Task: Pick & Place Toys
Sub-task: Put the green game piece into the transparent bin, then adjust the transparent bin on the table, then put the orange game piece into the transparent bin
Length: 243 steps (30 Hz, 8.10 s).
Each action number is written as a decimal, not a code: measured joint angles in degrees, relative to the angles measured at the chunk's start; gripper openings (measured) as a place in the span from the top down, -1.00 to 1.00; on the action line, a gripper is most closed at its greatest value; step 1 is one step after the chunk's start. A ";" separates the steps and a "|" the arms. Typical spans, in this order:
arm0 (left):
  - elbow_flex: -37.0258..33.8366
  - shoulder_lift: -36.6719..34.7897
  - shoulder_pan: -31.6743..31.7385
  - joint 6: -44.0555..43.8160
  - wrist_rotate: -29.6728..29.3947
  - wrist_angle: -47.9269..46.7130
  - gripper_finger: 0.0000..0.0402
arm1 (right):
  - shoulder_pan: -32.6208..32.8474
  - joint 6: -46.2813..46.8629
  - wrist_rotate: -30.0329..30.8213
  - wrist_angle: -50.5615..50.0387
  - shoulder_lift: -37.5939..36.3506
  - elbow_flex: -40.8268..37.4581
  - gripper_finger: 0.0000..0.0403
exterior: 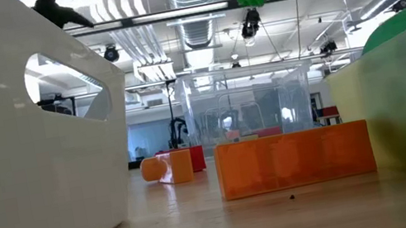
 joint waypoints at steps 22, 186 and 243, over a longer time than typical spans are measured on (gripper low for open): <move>-0.04 -1.13 -0.62 1.75 -5.01 -11.43 -0.45 | -0.97 2.73 11.23 -5.07 23.82 6.17 0.40; -0.04 -1.09 -0.61 14.68 -5.41 -12.51 -0.45 | 25.46 66.16 38.19 39.48 9.51 -36.30 -0.91; -0.04 -1.11 -0.63 16.83 -4.78 -13.06 -0.45 | 25.59 71.43 31.27 29.71 15.83 -39.12 -0.91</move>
